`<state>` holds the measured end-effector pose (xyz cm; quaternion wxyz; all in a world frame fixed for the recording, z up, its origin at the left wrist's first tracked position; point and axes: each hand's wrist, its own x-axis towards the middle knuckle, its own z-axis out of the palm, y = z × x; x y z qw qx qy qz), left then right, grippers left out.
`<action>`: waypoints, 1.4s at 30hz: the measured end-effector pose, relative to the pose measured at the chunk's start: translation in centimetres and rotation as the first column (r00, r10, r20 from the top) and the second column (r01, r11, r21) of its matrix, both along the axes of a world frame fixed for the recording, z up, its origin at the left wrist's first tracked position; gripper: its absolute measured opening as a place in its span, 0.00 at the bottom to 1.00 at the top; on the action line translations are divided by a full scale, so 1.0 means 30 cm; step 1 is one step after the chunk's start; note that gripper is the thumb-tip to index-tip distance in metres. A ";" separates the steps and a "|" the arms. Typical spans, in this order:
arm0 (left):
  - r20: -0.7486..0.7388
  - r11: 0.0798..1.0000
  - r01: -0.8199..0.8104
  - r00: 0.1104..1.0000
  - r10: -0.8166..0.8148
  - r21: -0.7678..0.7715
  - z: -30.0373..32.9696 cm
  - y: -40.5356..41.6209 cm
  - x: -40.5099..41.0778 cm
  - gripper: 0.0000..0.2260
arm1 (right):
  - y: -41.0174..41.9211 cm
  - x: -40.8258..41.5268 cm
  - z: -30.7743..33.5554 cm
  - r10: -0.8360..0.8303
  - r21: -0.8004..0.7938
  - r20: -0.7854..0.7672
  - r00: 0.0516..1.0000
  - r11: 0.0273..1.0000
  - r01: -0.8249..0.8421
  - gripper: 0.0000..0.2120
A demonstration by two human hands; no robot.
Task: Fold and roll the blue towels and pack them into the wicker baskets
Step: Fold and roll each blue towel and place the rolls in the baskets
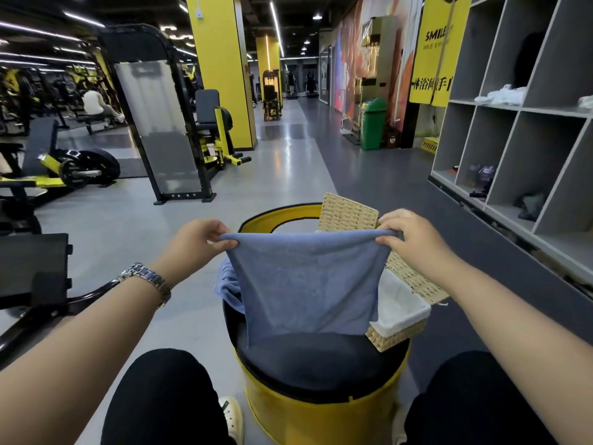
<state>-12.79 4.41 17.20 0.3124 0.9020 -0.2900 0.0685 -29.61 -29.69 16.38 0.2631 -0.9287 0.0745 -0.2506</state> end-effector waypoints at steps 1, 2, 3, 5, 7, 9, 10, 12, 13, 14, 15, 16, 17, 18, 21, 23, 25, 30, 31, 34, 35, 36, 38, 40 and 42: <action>-0.004 1.000 0.014 1.000 -0.014 0.008 -0.015 0.018 -0.018 0.08 | 0.010 -0.021 -0.012 0.004 0.003 -0.030 1.000 1.000 -0.003 0.03; -0.009 1.000 0.023 1.000 -0.023 0.017 -0.032 0.037 -0.034 0.07 | 0.019 -0.042 -0.023 0.008 0.018 -0.050 0.999 1.000 -0.007 0.04; -0.012 0.999 0.030 0.999 -0.030 0.026 -0.048 0.054 -0.049 0.07 | 0.028 -0.064 -0.032 0.014 0.030 -0.056 0.998 0.999 -0.012 0.04; -0.015 0.998 0.051 0.999 -0.050 0.038 -0.068 0.079 -0.075 0.06 | 0.041 -0.102 -0.041 0.025 0.058 -0.045 0.999 0.998 -0.023 0.03; -0.044 0.997 0.074 0.996 -0.072 0.037 -0.082 0.095 -0.080 0.06 | 0.046 -0.116 -0.044 0.034 0.074 -0.055 0.998 0.997 -0.030 0.03; -0.090 0.995 0.084 0.993 -0.080 0.044 -0.103 0.102 -0.054 0.06 | 0.040 -0.103 -0.047 0.050 0.094 -0.096 0.994 0.995 -0.041 0.03; -0.115 0.995 0.087 0.990 -0.081 0.047 -0.118 0.099 -0.031 0.06 | 0.033 -0.085 -0.053 0.059 0.110 -0.124 0.991 0.993 -0.046 0.03; -0.150 0.994 0.082 0.986 -0.070 0.075 -0.160 0.071 0.023 0.05 | 0.010 -0.027 -0.082 0.084 0.164 -0.183 0.980 0.985 -0.054 0.04; -0.167 0.992 0.082 0.984 -0.066 0.092 -0.189 0.048 0.056 0.05 | -0.004 0.015 -0.109 0.098 0.186 -0.210 0.973 0.981 -0.059 0.05; -0.191 0.992 0.078 0.980 -0.057 0.104 -0.227 0.026 0.096 0.06 | -0.019 0.063 -0.145 0.107 0.186 -0.241 0.965 0.980 -0.062 0.07; -0.214 0.990 0.071 0.976 -0.044 0.119 -0.269 0.000 0.138 0.06 | -0.035 0.116 -0.188 0.109 0.177 -0.273 0.956 0.982 -0.061 0.09; -0.239 0.989 0.059 0.971 -0.026 0.133 -0.315 -0.024 0.189 0.07 | -0.056 0.177 -0.242 0.103 0.167 -0.309 0.945 0.985 -0.053 0.09; -0.262 0.987 0.052 0.965 -0.011 0.150 -0.359 -0.051 0.240 0.10 | -0.079 0.240 -0.299 0.095 0.153 -0.354 0.930 0.987 -0.042 0.07; -0.287 0.984 0.045 0.958 0.006 0.171 -0.407 -0.075 0.293 0.12 | -0.098 0.302 -0.359 0.092 0.145 -0.402 0.911 0.989 -0.036 0.07; -0.317 0.968 0.043 0.948 0.040 0.249 -0.534 -0.150 0.443 0.15 | -0.148 0.479 -0.529 0.109 0.190 -0.487 0.866 0.982 -0.016 0.12; -0.310 0.960 0.014 0.948 0.077 0.280 -0.598 -0.193 0.530 0.11 | -0.172 0.583 -0.611 0.089 0.196 -0.494 0.865 0.981 0.011 0.12; -0.294 0.967 -0.028 0.950 0.105 0.255 -0.642 -0.222 0.600 0.08 | -0.188 0.663 -0.656 0.033 0.158 -0.482 0.876 0.986 0.050 0.09; -0.268 0.983 -0.021 0.961 0.069 0.181 -0.673 -0.197 0.610 0.04 | -0.187 0.684 -0.684 0.052 0.247 -0.367 0.929 0.968 0.043 0.08; -0.254 0.982 -0.002 0.966 0.051 0.189 -0.670 -0.174 0.583 0.05 | -0.177 0.659 -0.683 0.084 0.288 -0.341 0.936 0.957 0.019 0.09; -0.241 0.972 0.088 0.970 -0.034 0.217 -0.673 -0.096 0.462 0.06 | -0.135 0.534 -0.671 0.141 0.329 -0.336 0.931 0.944 -0.024 0.13; -0.239 0.966 0.123 0.969 -0.067 0.228 -0.679 -0.072 0.416 0.05 | -0.121 0.485 -0.675 0.151 0.323 -0.349 0.925 0.946 -0.033 0.12; -0.232 0.958 0.155 0.968 -0.098 0.240 -0.690 -0.048 0.373 0.05 | -0.109 0.436 -0.681 0.162 0.302 -0.357 0.920 0.952 -0.051 0.12; -0.217 0.936 0.221 0.962 -0.164 0.273 -0.729 -0.003 0.299 0.06 | -0.094 0.354 -0.720 0.186 0.218 -0.371 0.910 0.970 -0.110 0.12; -0.230 0.895 0.292 0.948 -0.222 0.337 -0.788 0.031 0.241 0.09 | -0.083 0.297 -0.776 0.228 0.124 -0.417 0.880 0.973 -0.194 0.13; -0.250 0.844 0.314 0.942 -0.221 0.436 -0.855 0.043 0.189 0.09 | -0.068 0.263 -0.833 0.265 0.070 -0.479 0.837 0.962 -0.264 0.12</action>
